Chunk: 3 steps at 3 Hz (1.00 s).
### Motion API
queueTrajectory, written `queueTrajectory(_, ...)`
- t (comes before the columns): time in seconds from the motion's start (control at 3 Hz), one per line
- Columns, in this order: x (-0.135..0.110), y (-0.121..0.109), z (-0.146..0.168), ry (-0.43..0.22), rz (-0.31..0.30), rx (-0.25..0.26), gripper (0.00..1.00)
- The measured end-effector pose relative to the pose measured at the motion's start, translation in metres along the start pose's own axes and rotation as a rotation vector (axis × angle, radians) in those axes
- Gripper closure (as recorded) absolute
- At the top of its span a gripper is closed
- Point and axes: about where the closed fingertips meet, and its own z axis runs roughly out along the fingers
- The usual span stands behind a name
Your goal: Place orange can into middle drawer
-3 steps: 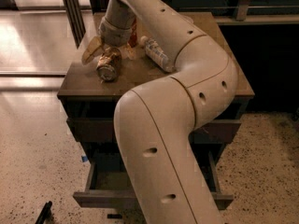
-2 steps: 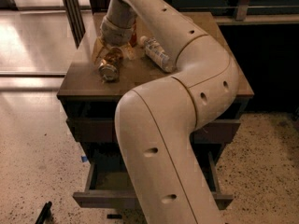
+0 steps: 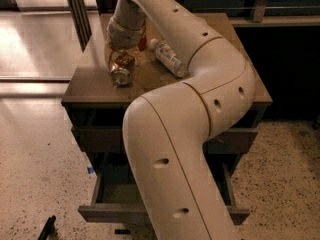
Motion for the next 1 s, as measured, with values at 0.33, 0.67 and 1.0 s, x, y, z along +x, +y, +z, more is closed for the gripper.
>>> queueTrajectory(0.33,0.0,0.0,0.0,0.0,0.0,0.0,1.0)
queueTrajectory(0.67,0.0,0.0,0.0,0.0,0.0,0.0,1.0)
queueTrajectory(1.0,-0.0017,0.0028,-0.0073,0.0,0.0,0.0,1.0)
